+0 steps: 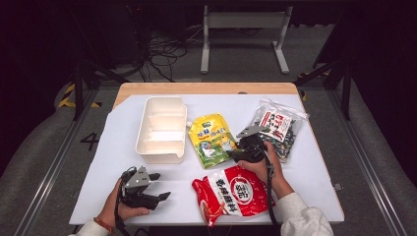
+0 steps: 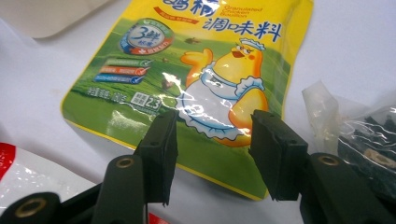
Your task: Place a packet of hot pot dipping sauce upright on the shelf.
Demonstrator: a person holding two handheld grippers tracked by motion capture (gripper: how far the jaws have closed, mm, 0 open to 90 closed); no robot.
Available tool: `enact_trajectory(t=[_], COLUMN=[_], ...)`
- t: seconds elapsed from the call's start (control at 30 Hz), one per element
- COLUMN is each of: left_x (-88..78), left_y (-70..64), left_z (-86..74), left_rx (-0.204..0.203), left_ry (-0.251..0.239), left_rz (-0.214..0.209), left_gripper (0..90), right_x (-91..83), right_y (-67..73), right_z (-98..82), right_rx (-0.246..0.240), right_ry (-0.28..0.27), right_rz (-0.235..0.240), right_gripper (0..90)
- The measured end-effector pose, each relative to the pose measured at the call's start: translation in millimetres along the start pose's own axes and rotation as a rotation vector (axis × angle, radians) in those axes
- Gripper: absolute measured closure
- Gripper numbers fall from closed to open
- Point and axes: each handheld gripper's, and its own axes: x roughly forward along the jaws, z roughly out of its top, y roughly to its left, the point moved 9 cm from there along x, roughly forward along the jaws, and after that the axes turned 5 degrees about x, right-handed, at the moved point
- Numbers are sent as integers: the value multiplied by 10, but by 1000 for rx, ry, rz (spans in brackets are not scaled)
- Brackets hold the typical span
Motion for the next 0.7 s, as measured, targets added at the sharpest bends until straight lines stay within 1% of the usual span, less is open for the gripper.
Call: enact_trajectory(t=[0.07,0.2,0.27,0.3,0.37,0.43,0.53,0.63,0.7], left_x=[0,6,10,26,36,37,37,50,62], left_y=[2,-7,-10,-7,-17,-22,-35,-41,-55], left_z=[-4,5,6,10,20,23,23,15,22], left_rx=[0,-2,-5,-2,0,1,3,-1,3], left_ry=[0,-2,0,6,4,4,2,6,10], left_rz=[1,-1,-4,-7,-12,-14,-18,-25,-27], left_gripper=[271,271,271,274,275,275,274,275,275], right_x=[-17,-37,-42,-44,-33,-28,-38,-109,-175], right_y=[10,7,2,-2,1,21,24,-3,-17], right_z=[12,23,24,28,40,48,36,-47,-134], right_rx=[4,-1,-3,8,9,6,2,23,53], right_ry=[-7,-12,-12,-11,-9,-5,-6,-13,-9], right_rz=[7,6,2,5,3,8,2,13,25], right_gripper=[513,517,517,510,505,505,499,501,499])
